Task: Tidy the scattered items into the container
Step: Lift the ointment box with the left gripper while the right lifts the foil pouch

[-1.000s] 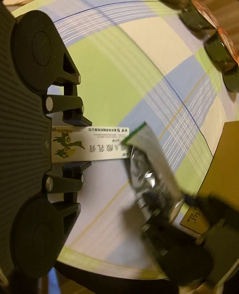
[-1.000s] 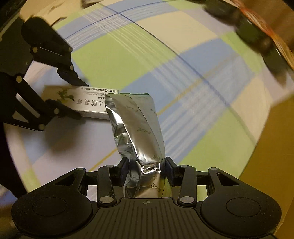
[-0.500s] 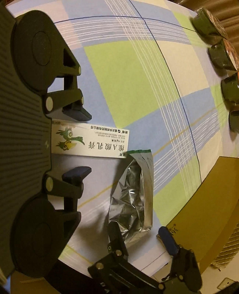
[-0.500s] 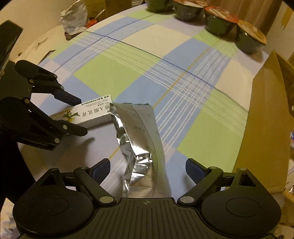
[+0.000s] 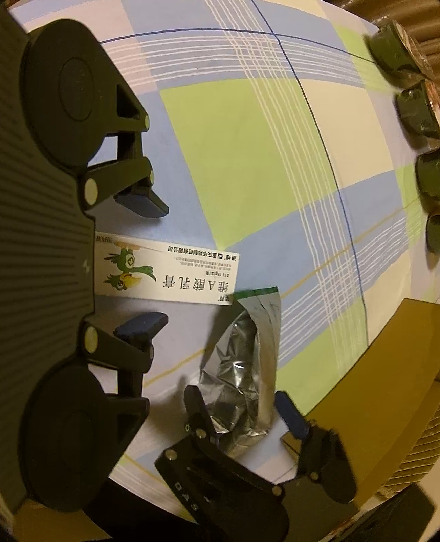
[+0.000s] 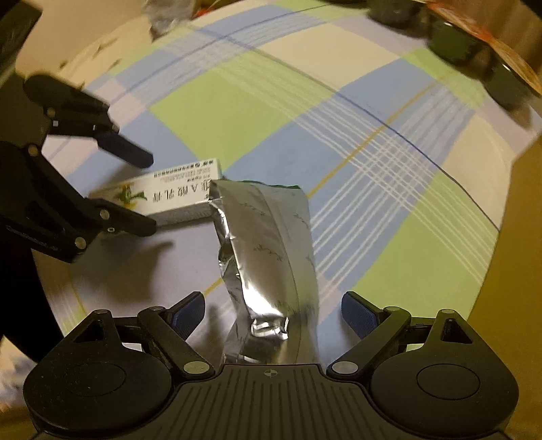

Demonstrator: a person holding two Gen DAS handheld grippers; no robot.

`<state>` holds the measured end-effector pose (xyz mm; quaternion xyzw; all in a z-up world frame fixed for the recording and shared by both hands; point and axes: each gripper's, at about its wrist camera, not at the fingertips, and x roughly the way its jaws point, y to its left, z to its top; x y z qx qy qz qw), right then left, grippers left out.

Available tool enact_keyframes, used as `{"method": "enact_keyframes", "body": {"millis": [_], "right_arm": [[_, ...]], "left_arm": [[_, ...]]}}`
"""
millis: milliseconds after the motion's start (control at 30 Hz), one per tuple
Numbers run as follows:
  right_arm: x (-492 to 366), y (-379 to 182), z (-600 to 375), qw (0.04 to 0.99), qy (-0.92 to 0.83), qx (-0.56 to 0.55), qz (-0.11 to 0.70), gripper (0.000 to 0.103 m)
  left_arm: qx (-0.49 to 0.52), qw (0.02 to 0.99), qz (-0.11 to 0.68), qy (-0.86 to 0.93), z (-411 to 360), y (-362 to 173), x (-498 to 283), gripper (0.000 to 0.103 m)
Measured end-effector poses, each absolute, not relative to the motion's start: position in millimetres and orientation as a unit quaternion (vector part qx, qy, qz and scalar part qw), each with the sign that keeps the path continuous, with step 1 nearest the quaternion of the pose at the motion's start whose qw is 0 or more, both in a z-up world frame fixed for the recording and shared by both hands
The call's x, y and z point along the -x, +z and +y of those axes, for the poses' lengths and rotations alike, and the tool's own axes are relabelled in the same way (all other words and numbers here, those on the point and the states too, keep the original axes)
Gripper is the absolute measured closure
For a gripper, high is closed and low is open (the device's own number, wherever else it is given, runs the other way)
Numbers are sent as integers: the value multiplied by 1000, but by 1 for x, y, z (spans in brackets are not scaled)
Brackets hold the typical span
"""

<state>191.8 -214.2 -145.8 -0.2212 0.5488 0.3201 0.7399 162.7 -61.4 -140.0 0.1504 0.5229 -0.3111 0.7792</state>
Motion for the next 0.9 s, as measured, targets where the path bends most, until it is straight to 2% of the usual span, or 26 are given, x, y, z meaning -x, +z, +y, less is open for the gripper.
{"method": "enact_keyframes", "body": {"millis": [67, 100, 133, 333, 433, 633, 700, 767, 900], "right_arm": [[-193, -150, -208, 731, 322, 235, 554, 11], [-194, -153, -205, 727, 323, 240, 557, 16], [-195, -155, -202, 721, 324, 245, 561, 29], [-197, -161, -203, 718, 318, 245, 568, 30], [-197, -161, -210, 722, 312, 234, 572, 38], [-190, -162, -220, 726, 305, 225, 574, 45], [-188, -160, -223, 730, 301, 216, 574, 50], [-185, -159, -228, 736, 298, 199, 575, 57], [-174, -158, -237, 745, 287, 176, 576, 58]], "left_arm": [[-155, 776, 525, -314, -64, -141, -164, 46], [-158, 774, 525, -315, -66, -142, -165, 46], [-163, 772, 526, -317, -68, -142, -166, 46], [-195, 755, 538, -321, -82, -146, -176, 47], [-207, 745, 546, -322, -88, -150, -177, 53], [-212, 751, 548, -302, -90, -153, -169, 60], [-209, 758, 546, -290, -90, -153, -165, 69], [-196, 762, 549, -283, -90, -152, -161, 70], [-173, 765, 555, -277, -91, -150, -152, 70]]}}
